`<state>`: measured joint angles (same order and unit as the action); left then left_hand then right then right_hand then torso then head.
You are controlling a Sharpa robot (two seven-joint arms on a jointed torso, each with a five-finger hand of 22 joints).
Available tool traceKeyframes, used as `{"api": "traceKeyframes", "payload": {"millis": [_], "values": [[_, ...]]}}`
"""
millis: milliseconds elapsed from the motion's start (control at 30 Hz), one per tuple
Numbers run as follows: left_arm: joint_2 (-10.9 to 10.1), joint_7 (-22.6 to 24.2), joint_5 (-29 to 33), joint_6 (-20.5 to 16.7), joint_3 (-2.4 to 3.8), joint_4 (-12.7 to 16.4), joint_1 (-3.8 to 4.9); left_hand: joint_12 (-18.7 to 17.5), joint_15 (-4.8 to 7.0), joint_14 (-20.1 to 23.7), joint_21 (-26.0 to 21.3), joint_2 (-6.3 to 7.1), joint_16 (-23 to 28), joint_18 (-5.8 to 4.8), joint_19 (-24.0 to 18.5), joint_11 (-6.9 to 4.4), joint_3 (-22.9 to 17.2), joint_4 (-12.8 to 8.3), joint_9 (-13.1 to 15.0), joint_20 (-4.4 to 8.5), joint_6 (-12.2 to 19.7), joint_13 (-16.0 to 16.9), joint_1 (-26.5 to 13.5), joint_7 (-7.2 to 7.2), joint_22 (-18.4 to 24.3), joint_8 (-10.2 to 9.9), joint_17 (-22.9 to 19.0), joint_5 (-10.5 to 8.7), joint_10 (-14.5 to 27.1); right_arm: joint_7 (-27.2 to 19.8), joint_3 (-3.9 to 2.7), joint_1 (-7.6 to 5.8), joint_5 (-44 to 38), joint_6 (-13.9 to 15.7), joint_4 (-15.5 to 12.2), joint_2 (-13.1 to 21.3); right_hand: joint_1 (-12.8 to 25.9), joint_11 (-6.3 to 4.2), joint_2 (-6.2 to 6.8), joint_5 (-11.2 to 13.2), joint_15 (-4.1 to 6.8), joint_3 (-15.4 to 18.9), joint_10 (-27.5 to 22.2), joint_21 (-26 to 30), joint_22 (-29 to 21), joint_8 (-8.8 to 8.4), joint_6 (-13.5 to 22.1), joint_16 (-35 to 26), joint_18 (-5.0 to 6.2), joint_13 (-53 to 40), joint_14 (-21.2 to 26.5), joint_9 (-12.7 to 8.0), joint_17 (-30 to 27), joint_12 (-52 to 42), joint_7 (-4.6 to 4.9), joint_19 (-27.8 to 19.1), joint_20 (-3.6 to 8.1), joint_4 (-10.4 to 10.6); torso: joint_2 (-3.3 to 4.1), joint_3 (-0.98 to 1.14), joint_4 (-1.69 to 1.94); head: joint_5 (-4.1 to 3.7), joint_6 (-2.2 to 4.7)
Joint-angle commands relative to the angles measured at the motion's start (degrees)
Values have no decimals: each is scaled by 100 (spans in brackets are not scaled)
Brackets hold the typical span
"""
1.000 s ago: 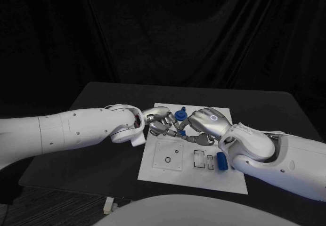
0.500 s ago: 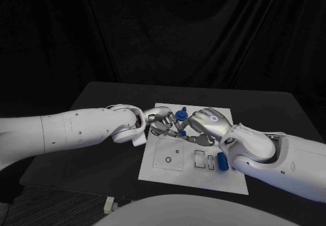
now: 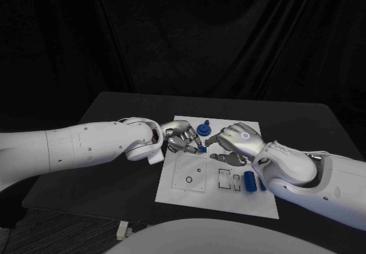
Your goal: Assemble the parts on the task board
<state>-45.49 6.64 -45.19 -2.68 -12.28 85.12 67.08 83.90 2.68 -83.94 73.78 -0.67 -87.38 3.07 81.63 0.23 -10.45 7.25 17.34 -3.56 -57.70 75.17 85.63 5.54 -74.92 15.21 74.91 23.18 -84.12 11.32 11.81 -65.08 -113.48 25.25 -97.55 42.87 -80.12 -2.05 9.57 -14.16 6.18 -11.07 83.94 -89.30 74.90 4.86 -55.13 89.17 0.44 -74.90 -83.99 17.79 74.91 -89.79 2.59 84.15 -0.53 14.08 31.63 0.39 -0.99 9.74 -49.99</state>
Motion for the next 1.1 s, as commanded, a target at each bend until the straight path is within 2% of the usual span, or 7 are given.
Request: {"api": "traceKeyframes", "payload": {"millis": [33, 400, 533, 733, 800, 900, 1100], "values": [[-11, -319, 64, -80, 6, 9, -9, -29, 33, -428, -40, -72, 12, 50, -32, -22, -312, -178, 203, 18, -24, 1010, -94, -87, -1037, 230, 1223, -52, -207, 68, -3, 12, -224, 26, -62, 114, 13, -27, 36, 14, 25, 1, 606, 28, 1473, -18, 30, -9, -16, -1510, -565, -5, 1338, -21, 2, 524, 32, 24, -2, 2, -2, 3, -1], [-83, -748, 21, -98, 8, 54, -4, -129, 13, -399, -146, -173, 49, 72, -96, -8, -672, -63, 254, -2, 94, 940, -420, -84, -1007, 325, 1183, -54, -131, 117, -3, -1, -244, 218, -282, 649, 21, -25, 17, 31, 25, -1, 606, 32, 1472, -12, 13, -13, -15, -1510, -564, -8, 1330, -21, 5, 522, 33, 49, 0, 3, -2, -37, -1], [-143, -971, -21, -55, 10, 130, 43, -126, 22, -400, -137, -59, 44, 73, -94, -20, -924, -116, 292, 4, 89, 943, -542, -100, -1009, 416, 1186, -34, -125, 138, -2, -17, -245, 214, -295, 770, 24, -25, 8, 36, 24, -3, 606, 37, 1470, -7, 1, -13, -14, -1510, -564, -8, 1331, -21, 5, 519, 33, 61, -1, 3, -2, -83, -1], [-217, -1791, -64, 421, 12, 253, 329, -97, 33, -430, -84, 25, -1, 64, -65, -46, -1332, -110, 357, 18, 82, 963, -890, -126, -1022, 570, 1230, 59, -144, 171, -2, -38, -246, 118, -329, 927, 22, -23, -18, 51, 23, -13, 606, 49, 1465, 9, -35, -21, -11, -1510, -561, -8, 1316, -21, 3, 512, 33, 88, -7, 5, -7, -147, -1], [-226, -2136, -101, 624, 12, 302, 465, -128, 39, -430, -93, 39, -3, 67, -71, -59, -1472, -94, 401, 26, 83, 941, -1010, -139, -1019, 639, 1231, 94, -123, 176, -2, -42, -246, 80, -346, 961, 15, -24, -23, 52, 23, -17, 606, 60, 1461, 12, -42, -22, -7, -1510, -560, -8, 1314, -21, 2, 505, 33, 89, -13, 9, -17, -160, -1], [-189, -2670, -139, 940, 12, 350, 700, -162, 74, -428, -128, 83, 0, 75, -88, -88, -1745, -40, 605, 50, 89, 915, -1315, -186, -1007, 899, 1226, 379, -102, 175, -2, -46, -246, 31, -367, 994, -12, -29, -62, 7, 25, -44, 606, 68, 1459, 31, -89, -27, -5, -1510, -558, -9, 1304, -21, -7, 500, 33, 107, -15, 16, -25, -176, -1], [22, -3411, -242, 1438, 13, 280, 1064, -178, 88, -423, -131, 114, 8, 74, -83, -98, -1884, -122, 733, 62, 158, 902, -1394, -196, -1005, 1018, 1216, 483, -95, 171, -2, -51, -246, -16, -414, 1024, -14, -31, -69, -6, 25, -49, 606, 80, 1454, 33, -97, -29, -2, -1510, -557, -11, 1301, -21, -10, 493, 34, 114, -5, 12, -13, -214, -1]]}}
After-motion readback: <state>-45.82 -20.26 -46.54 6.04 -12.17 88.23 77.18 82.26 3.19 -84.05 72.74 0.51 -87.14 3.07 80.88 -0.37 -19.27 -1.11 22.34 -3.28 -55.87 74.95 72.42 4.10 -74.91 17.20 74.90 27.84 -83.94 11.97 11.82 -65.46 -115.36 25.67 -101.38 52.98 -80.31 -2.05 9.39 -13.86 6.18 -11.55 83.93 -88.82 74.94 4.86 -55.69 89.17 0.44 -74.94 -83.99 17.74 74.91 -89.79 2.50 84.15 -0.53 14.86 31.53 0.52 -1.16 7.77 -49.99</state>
